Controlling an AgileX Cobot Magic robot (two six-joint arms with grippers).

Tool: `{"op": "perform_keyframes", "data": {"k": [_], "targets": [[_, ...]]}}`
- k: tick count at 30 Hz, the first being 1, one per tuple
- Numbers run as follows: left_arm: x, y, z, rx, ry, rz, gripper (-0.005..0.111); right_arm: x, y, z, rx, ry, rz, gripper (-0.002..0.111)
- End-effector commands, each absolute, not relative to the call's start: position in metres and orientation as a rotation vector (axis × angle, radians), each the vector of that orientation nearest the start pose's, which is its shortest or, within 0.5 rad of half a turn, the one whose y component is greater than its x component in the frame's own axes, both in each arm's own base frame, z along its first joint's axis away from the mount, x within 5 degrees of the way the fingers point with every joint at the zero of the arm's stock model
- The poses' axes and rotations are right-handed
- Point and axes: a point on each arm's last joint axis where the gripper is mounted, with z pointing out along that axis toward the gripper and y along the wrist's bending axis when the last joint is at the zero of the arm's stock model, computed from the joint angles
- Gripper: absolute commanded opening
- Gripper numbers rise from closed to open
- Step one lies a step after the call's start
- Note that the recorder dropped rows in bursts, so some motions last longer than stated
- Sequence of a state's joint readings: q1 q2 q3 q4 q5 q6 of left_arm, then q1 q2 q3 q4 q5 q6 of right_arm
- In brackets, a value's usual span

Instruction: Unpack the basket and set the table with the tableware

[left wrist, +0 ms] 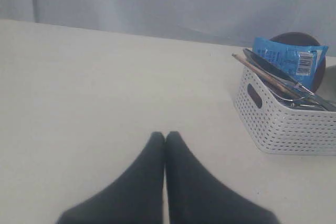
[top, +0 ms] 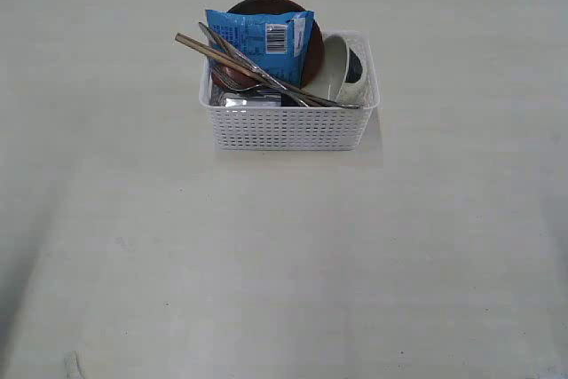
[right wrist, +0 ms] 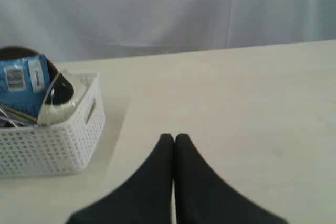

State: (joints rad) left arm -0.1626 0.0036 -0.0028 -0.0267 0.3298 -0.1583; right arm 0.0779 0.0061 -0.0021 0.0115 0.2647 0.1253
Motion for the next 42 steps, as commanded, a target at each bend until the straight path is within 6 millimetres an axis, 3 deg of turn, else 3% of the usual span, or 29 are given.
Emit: {"op": "perform_keyframes", "data": {"k": [1,14,22,28,31,35,38,42], "targets": [[0.053,-0.009,0.184,-0.013,1.811,-0.252,0.000,0.056,0.005,0.199,0.067,1.643,0.182,0.000],[0.053,-0.009,0.184,-0.013,1.811,-0.252,0.000,0.056,0.004,0.206,0.066,1.560,0.185,0.000],[0.053,-0.009,0.184,-0.013,1.811,-0.252,0.000,0.054,0.003,0.226,0.105,1.345,0.240,0.000],[0.053,-0.010,0.184,-0.019,1.811,-0.261,0.000,0.054,0.004,0.279,0.101,1.383,0.244,0.000],[0.053,-0.010,0.184,-0.019,1.811,-0.261,0.000,0.070,0.006,0.309,0.100,1.485,0.234,0.000],[0.053,-0.010,0.184,-0.019,1.811,-0.261,0.000,0.117,0.013,0.336,0.045,1.764,0.201,0.000],[0.053,-0.010,0.184,-0.019,1.811,-0.261,0.000,0.157,0.030,0.341,-0.106,2.007,0.199,0.000],[0.053,-0.010,0.184,-0.019,1.811,-0.261,0.000,0.207,0.074,0.326,-0.344,2.346,0.276,0.000]]}}
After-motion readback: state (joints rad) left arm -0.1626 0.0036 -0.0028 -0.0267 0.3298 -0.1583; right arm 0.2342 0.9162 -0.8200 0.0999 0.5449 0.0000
